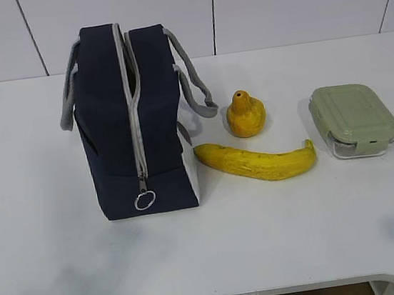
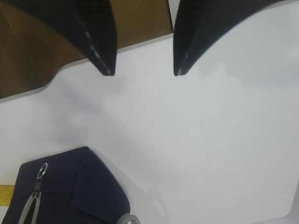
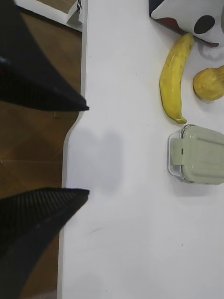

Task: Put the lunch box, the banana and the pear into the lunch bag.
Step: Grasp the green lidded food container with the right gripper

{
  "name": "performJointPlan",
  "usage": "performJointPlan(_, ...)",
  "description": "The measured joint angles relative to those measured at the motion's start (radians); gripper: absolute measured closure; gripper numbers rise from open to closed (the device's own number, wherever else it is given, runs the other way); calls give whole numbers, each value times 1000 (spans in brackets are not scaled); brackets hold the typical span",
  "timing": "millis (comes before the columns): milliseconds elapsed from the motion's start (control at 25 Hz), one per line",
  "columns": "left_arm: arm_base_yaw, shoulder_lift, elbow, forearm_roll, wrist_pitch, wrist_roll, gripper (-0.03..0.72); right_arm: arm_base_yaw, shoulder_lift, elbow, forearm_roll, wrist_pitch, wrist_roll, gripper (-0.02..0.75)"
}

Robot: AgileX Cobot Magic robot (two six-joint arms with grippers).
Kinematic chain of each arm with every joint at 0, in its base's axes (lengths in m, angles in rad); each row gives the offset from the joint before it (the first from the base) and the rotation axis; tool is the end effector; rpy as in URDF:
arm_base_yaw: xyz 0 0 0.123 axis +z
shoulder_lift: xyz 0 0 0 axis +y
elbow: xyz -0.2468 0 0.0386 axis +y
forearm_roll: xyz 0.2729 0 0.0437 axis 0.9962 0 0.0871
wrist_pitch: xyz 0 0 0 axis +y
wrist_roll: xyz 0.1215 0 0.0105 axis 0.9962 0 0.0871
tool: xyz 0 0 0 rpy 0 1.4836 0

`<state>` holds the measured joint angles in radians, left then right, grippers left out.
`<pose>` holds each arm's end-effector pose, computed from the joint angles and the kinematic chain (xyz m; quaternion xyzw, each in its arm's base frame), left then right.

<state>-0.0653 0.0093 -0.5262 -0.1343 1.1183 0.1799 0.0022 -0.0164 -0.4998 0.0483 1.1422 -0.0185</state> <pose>0.0737 -0.0195 0.2775 0.1104 0.8546 -0.0380 0.5059 0.0729 0.0055 0.2677 -0.0111 0.8695 0.0200 0.4934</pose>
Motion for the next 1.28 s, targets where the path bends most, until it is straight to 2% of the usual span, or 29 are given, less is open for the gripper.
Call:
performJointPlan(720, 0, 0, 0, 0, 0, 0, 381, 0, 32, -20, -5, -24, 0, 323)
performJointPlan(1280, 0, 0, 0, -4, 0, 0, 381, 0, 534, -86, -8, -78, 82, 323)
